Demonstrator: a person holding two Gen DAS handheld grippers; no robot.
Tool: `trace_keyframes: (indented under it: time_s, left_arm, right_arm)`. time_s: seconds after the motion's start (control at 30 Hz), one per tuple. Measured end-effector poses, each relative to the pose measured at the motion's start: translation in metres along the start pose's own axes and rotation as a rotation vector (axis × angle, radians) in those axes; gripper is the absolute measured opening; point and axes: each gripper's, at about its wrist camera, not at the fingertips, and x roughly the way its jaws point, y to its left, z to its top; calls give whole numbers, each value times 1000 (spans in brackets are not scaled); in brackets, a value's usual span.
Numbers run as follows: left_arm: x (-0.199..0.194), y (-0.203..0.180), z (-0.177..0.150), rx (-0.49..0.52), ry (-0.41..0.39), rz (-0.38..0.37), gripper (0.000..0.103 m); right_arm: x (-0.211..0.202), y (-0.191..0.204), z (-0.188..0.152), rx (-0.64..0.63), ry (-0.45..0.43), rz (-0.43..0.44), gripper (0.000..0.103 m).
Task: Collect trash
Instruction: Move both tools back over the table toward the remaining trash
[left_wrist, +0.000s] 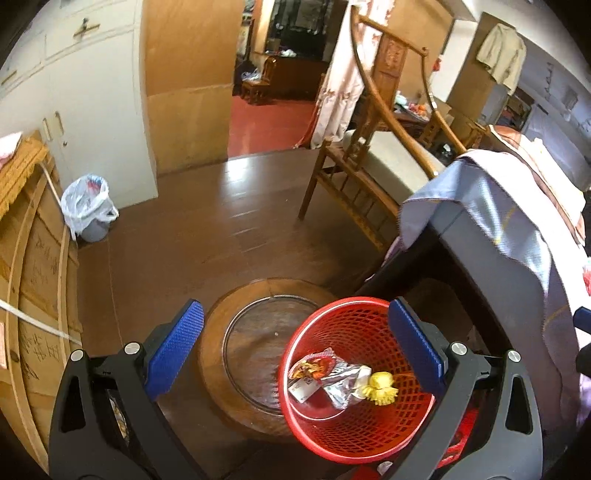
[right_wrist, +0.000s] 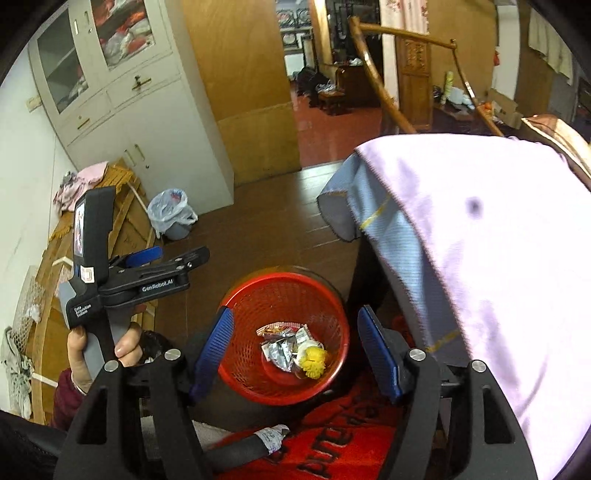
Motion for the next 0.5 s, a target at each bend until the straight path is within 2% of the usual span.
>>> trace_keyframes:
  time_s: [0.3, 0.5]
  left_arm:
    - [-48, -57, 4, 114, -86, -37, 96]
    - [-88, -102, -1, 209, -149, -65, 96]
  right_arm:
    - [-63, -29, -22, 53, -132, -41, 74]
    - [-126, -57, -52, 111, -261, -83, 79]
